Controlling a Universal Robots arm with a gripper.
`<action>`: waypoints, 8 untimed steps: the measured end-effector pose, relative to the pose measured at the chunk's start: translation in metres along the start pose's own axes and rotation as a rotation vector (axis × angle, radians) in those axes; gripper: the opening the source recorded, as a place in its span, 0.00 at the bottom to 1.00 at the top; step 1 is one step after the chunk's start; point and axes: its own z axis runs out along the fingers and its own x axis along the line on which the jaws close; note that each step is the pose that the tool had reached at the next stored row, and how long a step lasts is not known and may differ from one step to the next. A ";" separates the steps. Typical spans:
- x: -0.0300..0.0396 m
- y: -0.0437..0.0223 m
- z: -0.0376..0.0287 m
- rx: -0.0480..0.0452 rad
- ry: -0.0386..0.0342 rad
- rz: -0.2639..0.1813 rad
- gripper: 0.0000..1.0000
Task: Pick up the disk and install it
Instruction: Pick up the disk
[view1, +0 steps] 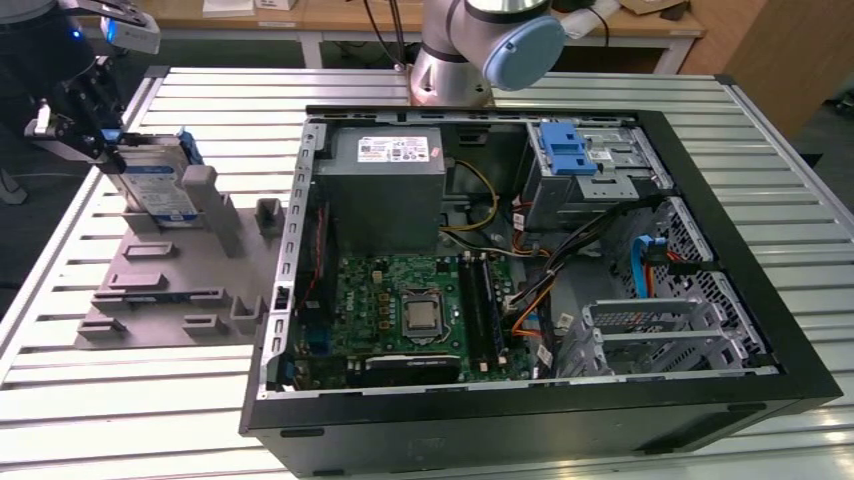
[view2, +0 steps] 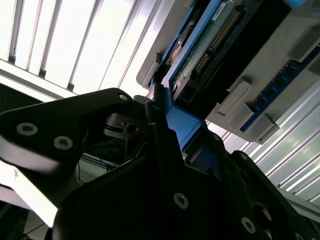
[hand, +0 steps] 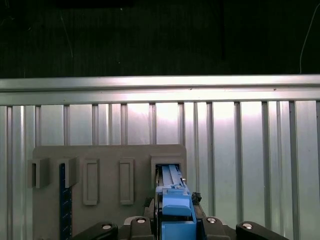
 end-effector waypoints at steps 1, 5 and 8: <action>0.0000 0.0000 0.0000 0.0001 0.0000 0.000 0.36; 0.0000 0.0000 0.0000 0.0001 0.0000 0.000 0.36; 0.0000 0.0000 -0.0007 0.0001 0.0000 0.000 0.36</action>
